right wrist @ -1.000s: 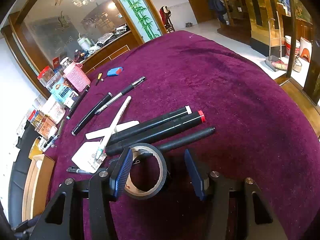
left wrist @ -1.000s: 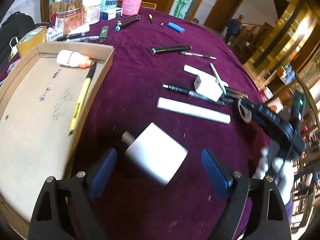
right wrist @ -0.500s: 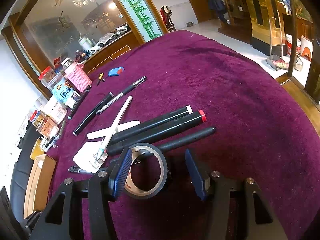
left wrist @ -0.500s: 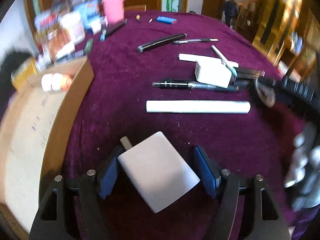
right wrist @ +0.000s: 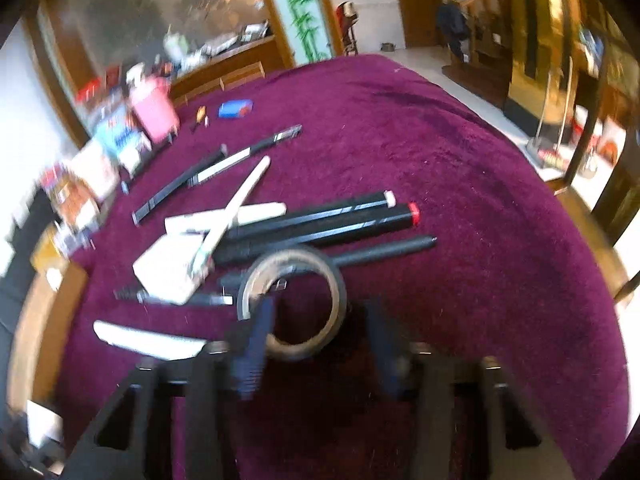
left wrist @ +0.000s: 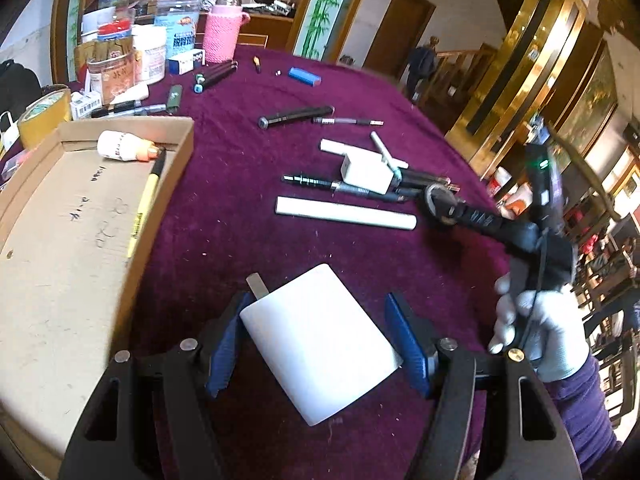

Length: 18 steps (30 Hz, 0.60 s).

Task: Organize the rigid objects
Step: 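Grasp the black tape roll with the right tool while the left tool holds the adapter, then carry the adapter and tape roll into the cardboard tray and release both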

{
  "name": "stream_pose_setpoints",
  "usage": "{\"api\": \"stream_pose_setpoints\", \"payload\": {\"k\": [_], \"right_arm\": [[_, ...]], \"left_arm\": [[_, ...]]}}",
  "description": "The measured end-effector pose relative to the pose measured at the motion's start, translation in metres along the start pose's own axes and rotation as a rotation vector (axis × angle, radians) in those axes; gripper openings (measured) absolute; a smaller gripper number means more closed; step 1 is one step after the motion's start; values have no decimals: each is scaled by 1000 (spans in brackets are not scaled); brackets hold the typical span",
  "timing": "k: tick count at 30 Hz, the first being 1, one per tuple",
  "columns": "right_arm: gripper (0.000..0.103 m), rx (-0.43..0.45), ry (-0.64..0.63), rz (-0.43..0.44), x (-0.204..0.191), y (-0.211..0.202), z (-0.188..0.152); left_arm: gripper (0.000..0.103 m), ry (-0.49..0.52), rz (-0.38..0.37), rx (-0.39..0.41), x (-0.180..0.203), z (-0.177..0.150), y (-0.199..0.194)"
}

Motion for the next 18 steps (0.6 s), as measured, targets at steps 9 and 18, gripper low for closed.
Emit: {"api": "stream_pose_setpoints", "payload": {"k": [9, 18], "right_arm": [[8, 11, -52, -18, -3, -5, -2], [9, 91, 4, 92, -12, -55, 5]], "left_arm": [[68, -52, -23, 47, -16, 4, -25], [68, -123, -18, 116, -51, 26, -60]]}}
Point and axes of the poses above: each gripper's, at about its wrist camera, not at the fingertips, and y roughly the way its jaws point, x to its right, z to its top, the point moved 3 cm from there along y, roughly the way its jaws point, and after that the axes turned 8 degrees about x, right-handed, at the moved point
